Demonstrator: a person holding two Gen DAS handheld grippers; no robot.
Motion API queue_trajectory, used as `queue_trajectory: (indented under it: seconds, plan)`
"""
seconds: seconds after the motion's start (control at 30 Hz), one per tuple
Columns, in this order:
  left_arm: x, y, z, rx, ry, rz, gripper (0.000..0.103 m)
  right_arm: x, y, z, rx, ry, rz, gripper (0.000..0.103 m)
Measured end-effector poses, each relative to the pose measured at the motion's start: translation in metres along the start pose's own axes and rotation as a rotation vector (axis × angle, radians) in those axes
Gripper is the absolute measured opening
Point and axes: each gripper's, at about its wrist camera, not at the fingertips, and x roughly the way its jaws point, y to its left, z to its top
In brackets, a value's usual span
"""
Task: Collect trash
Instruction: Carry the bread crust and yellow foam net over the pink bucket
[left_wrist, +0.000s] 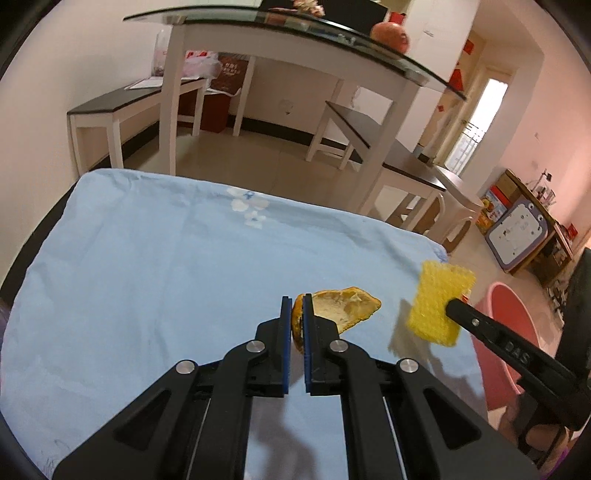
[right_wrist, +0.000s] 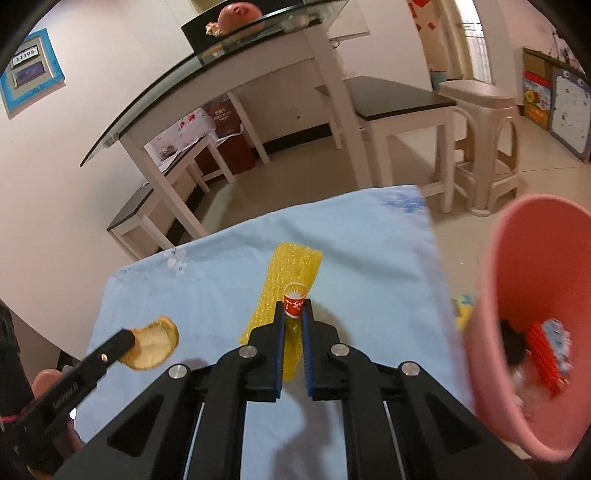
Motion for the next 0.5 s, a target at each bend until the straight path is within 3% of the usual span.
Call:
queue_trajectory:
  seconds: [0.5]
  plan:
    - [-0.038, -0.101, -0.028, 0.193, -0.022, -0.116, 0.005, -0.130, -0.071, -0.026, 0.033, -0.173, -0.123, 0.008]
